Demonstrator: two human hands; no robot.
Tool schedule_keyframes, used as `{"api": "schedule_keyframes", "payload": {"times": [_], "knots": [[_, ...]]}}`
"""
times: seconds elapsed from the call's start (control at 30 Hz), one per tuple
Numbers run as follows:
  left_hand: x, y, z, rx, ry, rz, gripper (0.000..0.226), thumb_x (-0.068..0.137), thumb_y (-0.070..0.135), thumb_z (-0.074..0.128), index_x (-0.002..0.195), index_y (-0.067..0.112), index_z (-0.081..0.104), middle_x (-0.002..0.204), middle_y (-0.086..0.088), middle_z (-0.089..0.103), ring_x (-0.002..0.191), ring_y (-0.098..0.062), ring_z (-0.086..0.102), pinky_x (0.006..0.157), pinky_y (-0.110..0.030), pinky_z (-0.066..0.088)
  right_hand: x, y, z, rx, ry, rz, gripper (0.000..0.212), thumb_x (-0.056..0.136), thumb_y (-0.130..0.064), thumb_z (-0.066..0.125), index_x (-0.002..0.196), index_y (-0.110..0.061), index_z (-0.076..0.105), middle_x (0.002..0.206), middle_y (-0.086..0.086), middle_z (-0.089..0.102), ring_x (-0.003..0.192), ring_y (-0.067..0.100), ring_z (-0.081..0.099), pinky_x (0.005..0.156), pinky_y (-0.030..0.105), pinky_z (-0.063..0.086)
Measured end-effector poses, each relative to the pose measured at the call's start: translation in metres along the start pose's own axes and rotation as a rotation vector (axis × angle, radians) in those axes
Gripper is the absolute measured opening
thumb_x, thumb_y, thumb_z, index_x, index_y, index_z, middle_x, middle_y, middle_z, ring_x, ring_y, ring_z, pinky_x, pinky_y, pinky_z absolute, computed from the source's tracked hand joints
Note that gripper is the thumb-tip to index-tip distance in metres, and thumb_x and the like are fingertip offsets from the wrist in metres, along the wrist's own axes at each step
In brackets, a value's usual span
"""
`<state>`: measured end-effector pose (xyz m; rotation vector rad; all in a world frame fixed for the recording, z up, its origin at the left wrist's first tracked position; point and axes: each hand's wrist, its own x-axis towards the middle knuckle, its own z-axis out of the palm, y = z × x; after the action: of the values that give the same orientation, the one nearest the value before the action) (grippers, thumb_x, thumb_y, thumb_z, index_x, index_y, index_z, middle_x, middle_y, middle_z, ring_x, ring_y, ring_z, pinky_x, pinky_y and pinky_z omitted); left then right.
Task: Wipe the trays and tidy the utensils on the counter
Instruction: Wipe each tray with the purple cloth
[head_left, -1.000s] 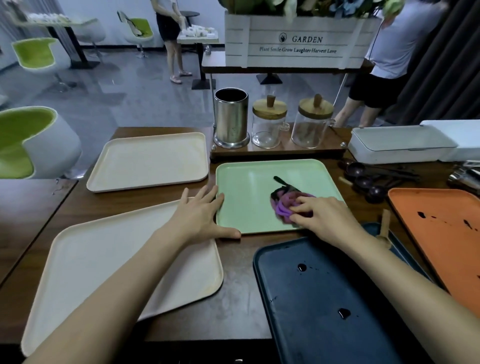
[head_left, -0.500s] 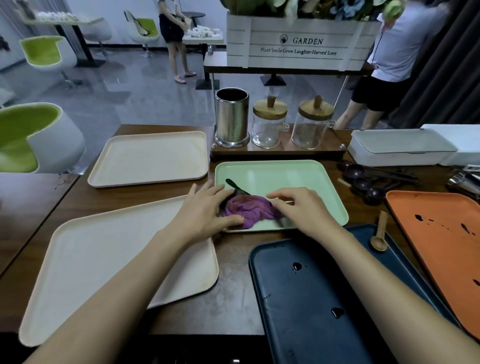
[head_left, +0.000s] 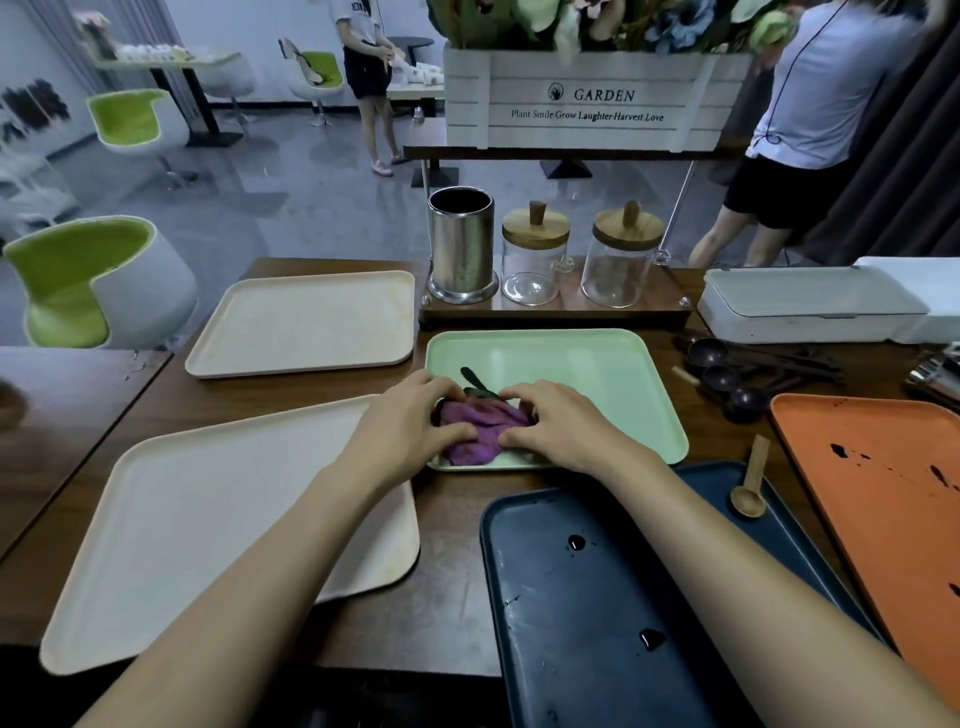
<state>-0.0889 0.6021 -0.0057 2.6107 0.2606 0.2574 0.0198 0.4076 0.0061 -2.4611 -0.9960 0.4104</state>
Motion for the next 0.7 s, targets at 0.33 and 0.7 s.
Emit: {"api": "schedule_keyframes", "payload": {"times": [0.33,0.7], "knots": [[0.010,0.022,-0.009,-0.315,0.168,-0.104,0.006,0.096,0.032,0.066,0.095,0.032,0.060,0.089,0.006,0.072,0.084,-0.012,0.068,0.075,-0.033,0.052,0.005,0.016,-0.020,0.391,0.081,-0.099,0.020,0.075,-0.035,0.082,0.090,-0.026,0.070,0.091,-0.007,0.071,0.088,0.018,0.066,0.087,0.042,0.054],[0.035,0.044,-0.011,-0.686,0.030,-0.054,0.008,0.097,0.017,0.066,0.102,0.014,0.062,0.064,0.001,0.050,0.068,-0.015,0.047,0.068,-0.030,0.041,-0.002,0.032,-0.055,0.471,0.050,-0.097,0.018,0.083,-0.029,0.082,0.070,-0.021,0.071,0.066,-0.004,0.065,0.064,0.005,0.054,0.068,0.029,0.043]]}}
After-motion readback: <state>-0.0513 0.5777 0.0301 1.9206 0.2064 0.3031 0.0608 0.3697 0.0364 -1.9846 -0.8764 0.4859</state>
